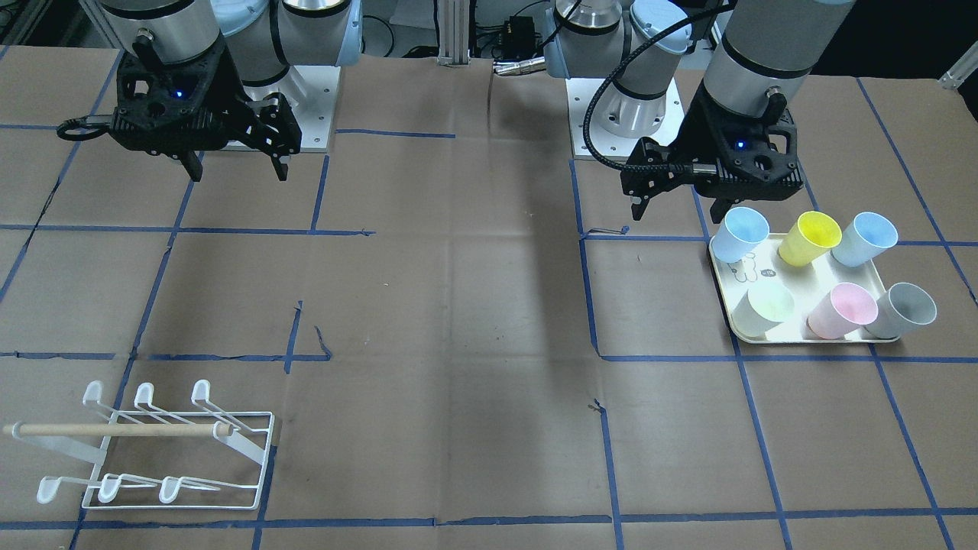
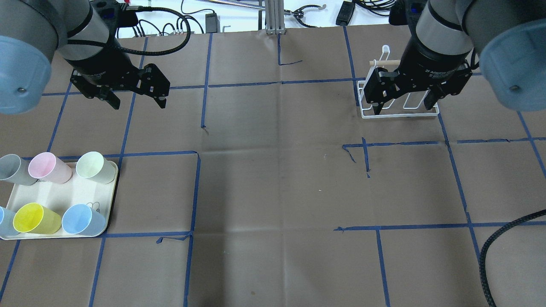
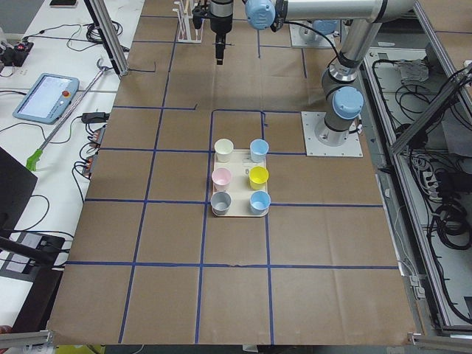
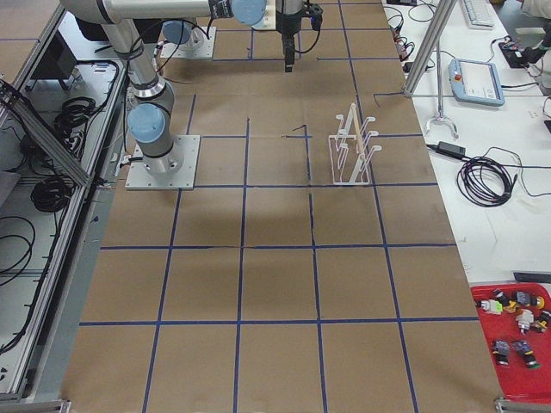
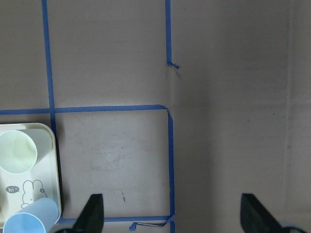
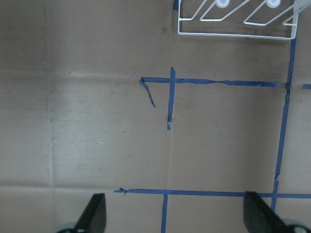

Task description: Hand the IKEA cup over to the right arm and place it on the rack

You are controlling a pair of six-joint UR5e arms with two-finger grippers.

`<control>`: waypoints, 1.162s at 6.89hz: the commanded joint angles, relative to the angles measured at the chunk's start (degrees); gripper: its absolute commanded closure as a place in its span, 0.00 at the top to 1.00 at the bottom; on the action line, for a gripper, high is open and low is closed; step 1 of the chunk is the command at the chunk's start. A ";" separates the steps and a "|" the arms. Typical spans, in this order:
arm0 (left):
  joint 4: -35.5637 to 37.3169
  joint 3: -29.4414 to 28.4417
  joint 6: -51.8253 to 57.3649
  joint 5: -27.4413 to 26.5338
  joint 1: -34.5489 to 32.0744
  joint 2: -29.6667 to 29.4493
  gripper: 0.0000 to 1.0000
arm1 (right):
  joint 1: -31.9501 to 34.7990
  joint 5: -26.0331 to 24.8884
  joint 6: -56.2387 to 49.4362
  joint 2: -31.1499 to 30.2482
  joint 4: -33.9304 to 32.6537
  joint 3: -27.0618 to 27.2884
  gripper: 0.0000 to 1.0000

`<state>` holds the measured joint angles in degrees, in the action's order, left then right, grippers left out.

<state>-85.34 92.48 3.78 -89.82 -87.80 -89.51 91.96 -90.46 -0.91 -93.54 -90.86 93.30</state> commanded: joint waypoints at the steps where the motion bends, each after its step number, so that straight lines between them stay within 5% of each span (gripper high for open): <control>1: 0.00 -0.28 0.00 0.09 0.00 -0.22 1.00 | 0.06 0.02 -0.14 -0.06 -0.01 0.04 1.00; 8: 0.00 0.33 0.00 -0.18 0.18 0.39 1.00 | 0.06 -0.07 -0.23 -0.06 -0.01 0.04 1.00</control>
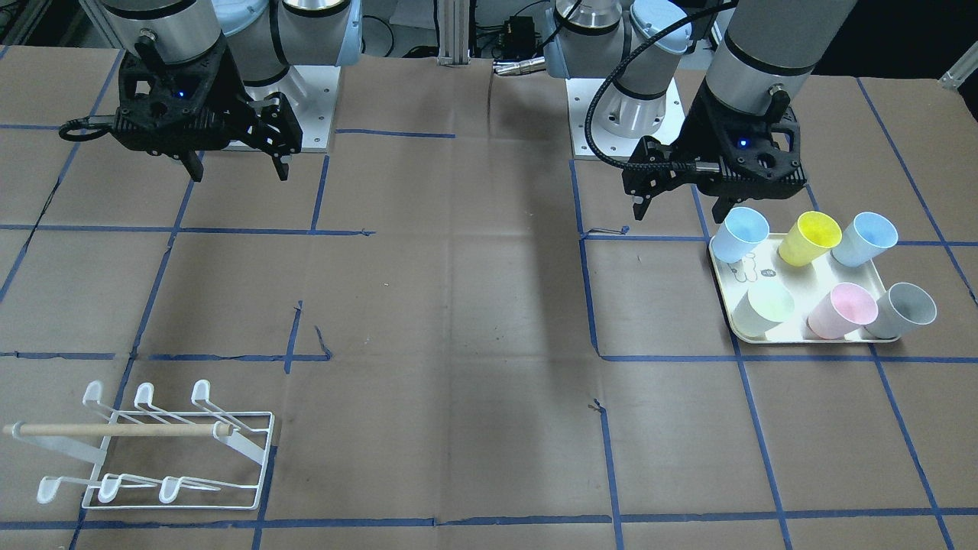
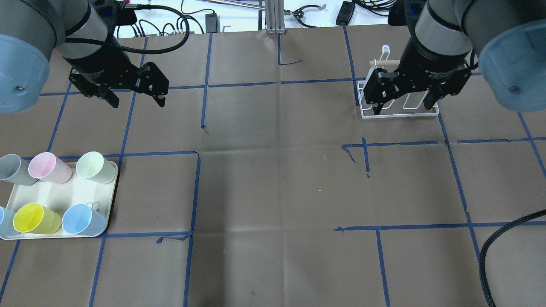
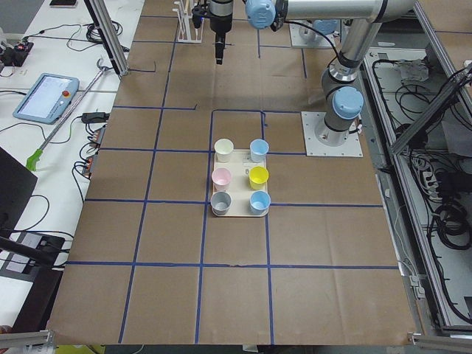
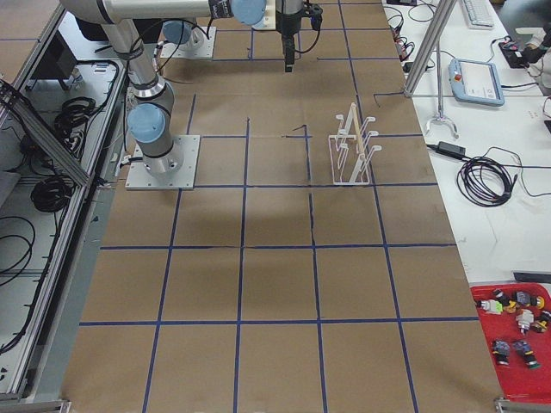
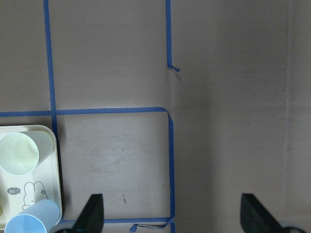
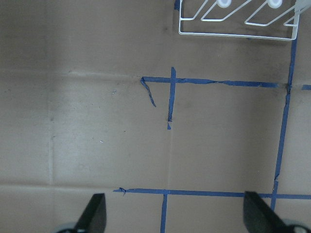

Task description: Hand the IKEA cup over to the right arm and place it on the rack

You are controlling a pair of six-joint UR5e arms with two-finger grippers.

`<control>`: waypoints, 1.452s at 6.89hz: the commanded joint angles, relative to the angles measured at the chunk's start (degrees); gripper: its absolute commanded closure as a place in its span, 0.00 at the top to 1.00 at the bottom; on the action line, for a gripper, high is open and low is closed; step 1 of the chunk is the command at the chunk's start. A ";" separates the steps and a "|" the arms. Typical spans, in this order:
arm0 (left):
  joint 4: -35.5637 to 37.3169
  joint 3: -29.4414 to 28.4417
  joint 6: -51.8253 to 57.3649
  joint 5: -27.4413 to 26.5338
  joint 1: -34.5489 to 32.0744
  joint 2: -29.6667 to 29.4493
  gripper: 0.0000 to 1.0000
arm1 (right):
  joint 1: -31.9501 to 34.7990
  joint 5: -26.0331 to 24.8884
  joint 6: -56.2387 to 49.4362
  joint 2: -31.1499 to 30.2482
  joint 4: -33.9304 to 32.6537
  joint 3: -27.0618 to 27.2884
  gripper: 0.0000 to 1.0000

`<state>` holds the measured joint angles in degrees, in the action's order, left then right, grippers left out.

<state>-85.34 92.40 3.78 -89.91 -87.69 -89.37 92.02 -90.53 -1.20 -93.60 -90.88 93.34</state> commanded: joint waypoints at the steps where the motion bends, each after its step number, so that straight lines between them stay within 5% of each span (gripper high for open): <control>1: -0.09 0.58 0.17 -0.09 0.06 -0.18 1.00 | 0.00 0.00 0.06 0.00 0.00 0.00 1.00; 4: -0.35 1.37 6.39 -0.44 3.72 -0.45 1.00 | 0.00 0.00 0.06 0.00 0.09 0.00 1.00; 8: 1.40 8.92 22.19 -0.09 21.63 1.92 0.99 | 0.00 0.00 0.06 0.00 0.09 0.00 1.00; 10: 3.77 9.55 25.31 0.26 25.37 1.48 0.99 | 0.00 0.00 0.06 0.08 0.09 0.00 1.00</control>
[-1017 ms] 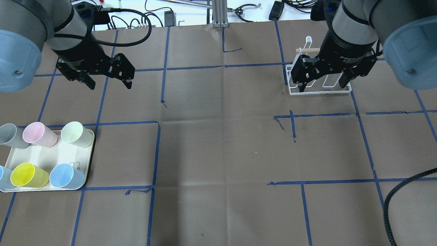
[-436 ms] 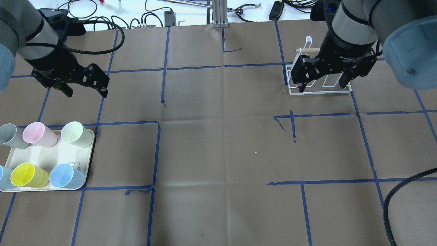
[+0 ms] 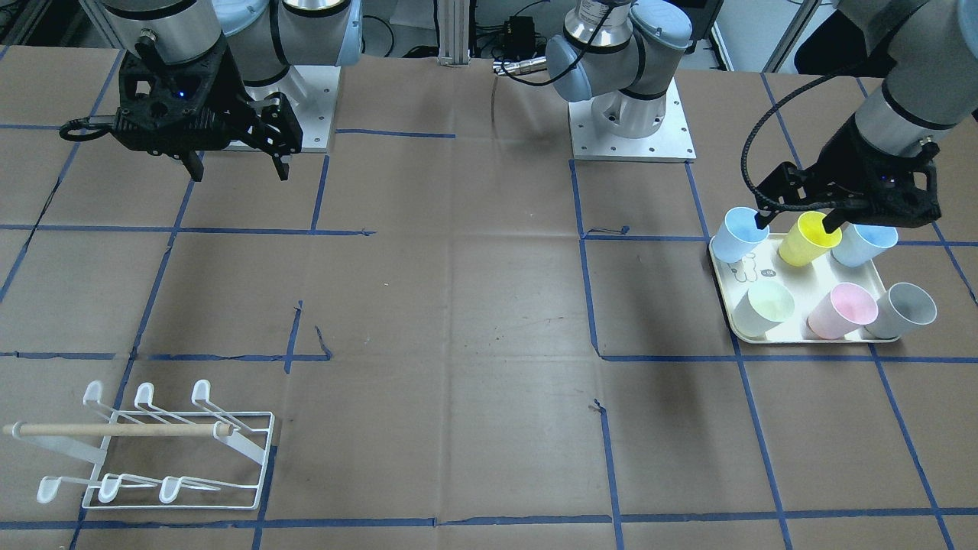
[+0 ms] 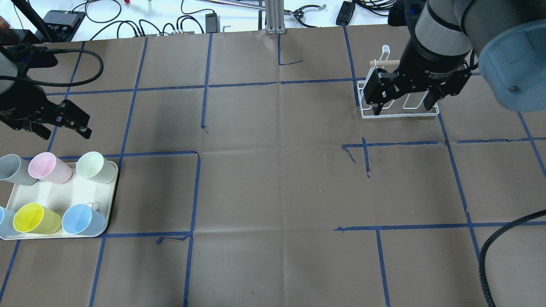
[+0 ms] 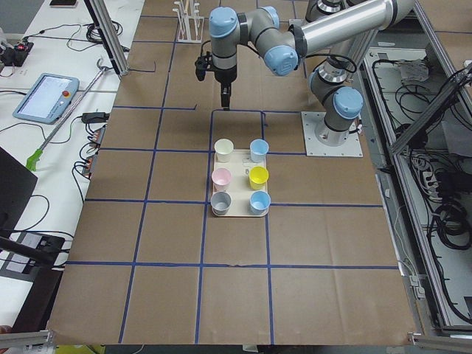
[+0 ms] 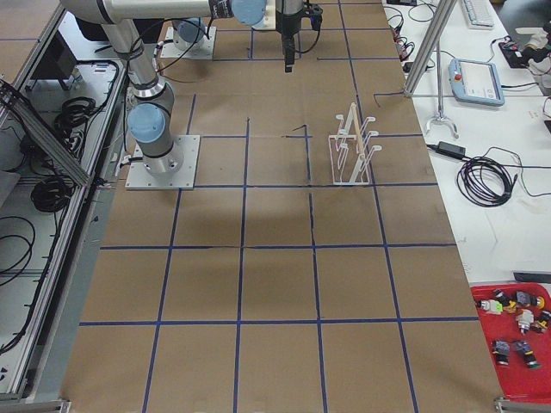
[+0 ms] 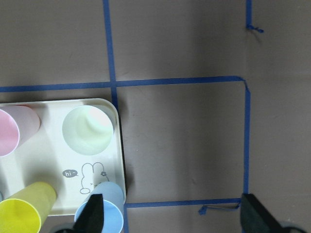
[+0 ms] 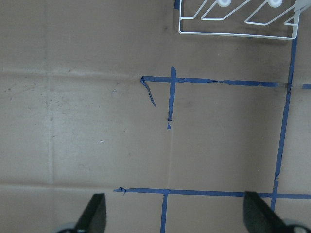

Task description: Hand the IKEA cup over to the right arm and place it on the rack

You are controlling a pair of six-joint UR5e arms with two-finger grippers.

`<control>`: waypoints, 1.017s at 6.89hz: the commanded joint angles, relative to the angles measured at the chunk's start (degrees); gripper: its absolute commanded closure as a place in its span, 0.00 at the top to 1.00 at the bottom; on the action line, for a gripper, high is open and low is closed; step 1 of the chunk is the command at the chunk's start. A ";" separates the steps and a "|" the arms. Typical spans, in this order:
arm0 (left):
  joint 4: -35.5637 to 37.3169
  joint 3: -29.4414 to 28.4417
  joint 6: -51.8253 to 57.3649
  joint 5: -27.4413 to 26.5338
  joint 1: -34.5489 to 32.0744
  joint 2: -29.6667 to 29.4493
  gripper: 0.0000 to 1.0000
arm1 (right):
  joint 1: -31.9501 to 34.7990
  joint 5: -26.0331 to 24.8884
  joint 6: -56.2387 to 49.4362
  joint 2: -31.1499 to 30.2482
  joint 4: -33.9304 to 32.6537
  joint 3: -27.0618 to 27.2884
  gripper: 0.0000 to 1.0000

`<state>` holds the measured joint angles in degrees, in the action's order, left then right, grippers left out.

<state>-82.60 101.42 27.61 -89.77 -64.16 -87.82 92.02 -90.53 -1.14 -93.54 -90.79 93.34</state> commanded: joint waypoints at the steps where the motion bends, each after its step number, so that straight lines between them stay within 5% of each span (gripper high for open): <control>1: 2.69 0.79 1.48 0.13 1.84 -1.46 0.99 | 0.00 0.00 0.00 0.03 0.00 0.00 1.00; 7: 19.20 9.74 1.04 0.30 1.58 -9.29 0.99 | 0.00 0.00 0.00 0.03 0.00 0.18 1.00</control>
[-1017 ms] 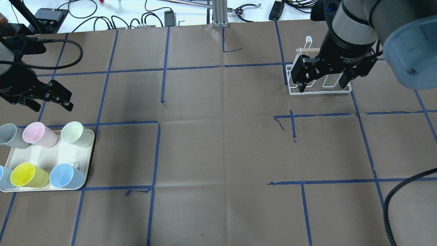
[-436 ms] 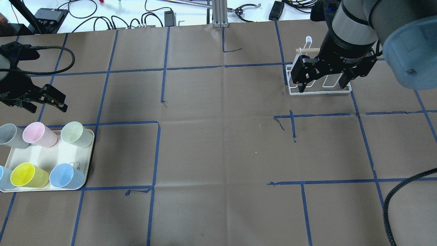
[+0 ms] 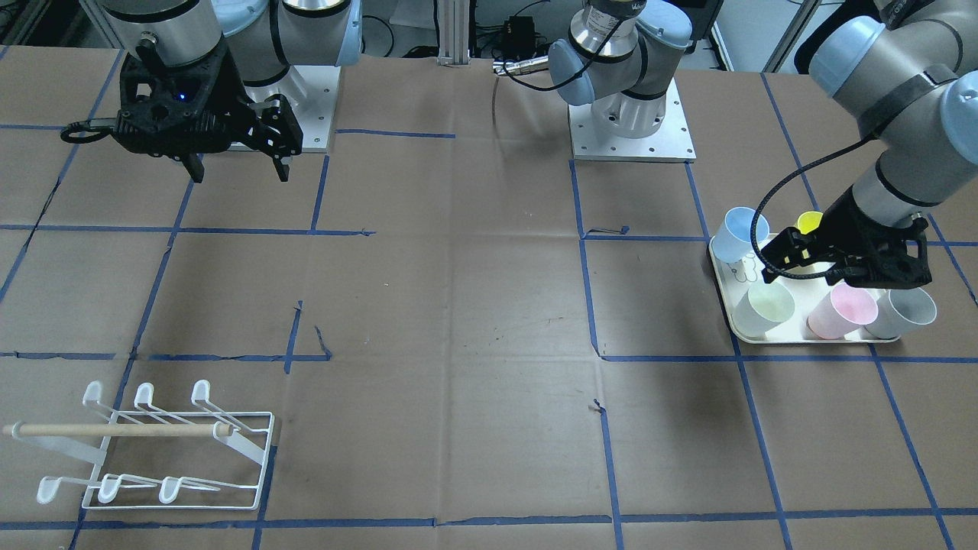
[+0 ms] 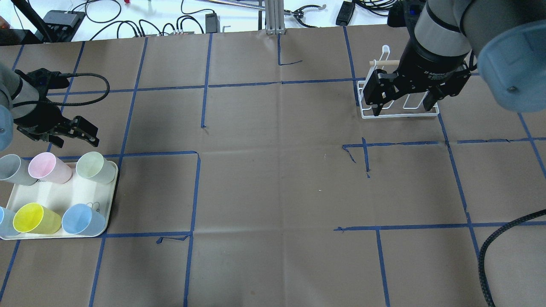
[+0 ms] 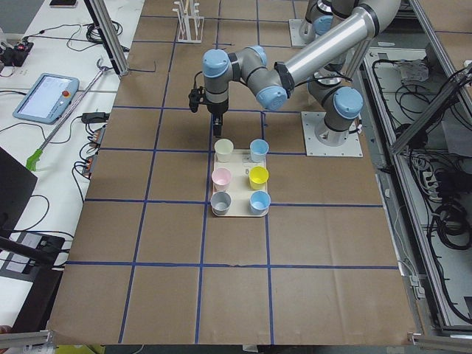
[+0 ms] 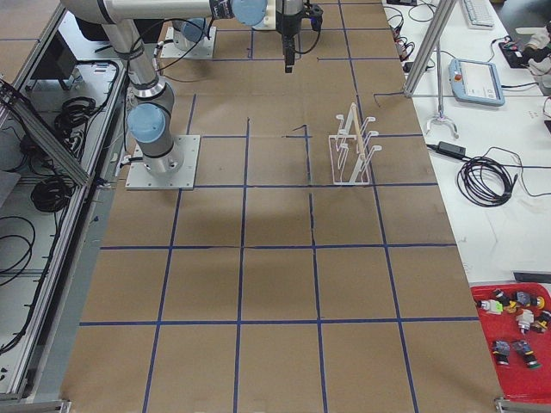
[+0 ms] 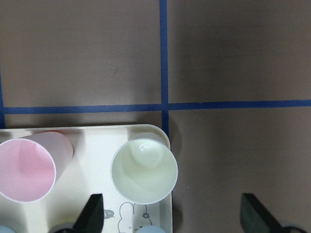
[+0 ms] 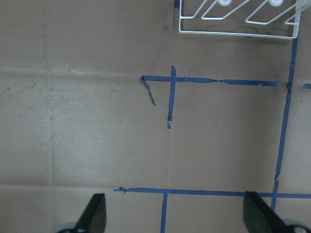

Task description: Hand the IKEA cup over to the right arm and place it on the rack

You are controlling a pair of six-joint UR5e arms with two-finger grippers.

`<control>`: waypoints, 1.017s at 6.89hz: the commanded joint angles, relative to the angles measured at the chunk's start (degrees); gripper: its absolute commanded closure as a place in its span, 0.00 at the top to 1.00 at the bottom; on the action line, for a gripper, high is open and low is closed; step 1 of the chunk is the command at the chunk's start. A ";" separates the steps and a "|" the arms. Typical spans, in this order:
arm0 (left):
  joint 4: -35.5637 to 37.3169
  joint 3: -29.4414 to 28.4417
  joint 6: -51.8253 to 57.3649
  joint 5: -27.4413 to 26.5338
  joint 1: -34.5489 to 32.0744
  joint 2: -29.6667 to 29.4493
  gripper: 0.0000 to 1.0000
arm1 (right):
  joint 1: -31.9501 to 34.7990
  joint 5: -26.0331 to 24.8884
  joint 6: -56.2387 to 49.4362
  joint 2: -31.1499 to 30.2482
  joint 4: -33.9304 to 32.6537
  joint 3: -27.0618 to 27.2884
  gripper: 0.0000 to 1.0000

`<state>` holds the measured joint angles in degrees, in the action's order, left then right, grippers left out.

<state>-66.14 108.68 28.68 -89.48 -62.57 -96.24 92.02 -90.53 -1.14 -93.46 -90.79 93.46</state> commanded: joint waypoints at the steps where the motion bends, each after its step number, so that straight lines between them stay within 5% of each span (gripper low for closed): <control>1: 5.47 4.24 -0.03 0.00 -0.01 -1.92 0.99 | 0.00 0.00 0.00 0.03 0.00 0.15 1.00; 7: 9.45 8.04 0.06 -0.17 0.16 -3.96 0.98 | 0.00 0.09 0.00 0.21 0.00 -0.12 1.00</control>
<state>-56.87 116.54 28.72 -89.64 -62.46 -100.11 92.02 -90.47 -1.14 -93.31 -90.82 93.38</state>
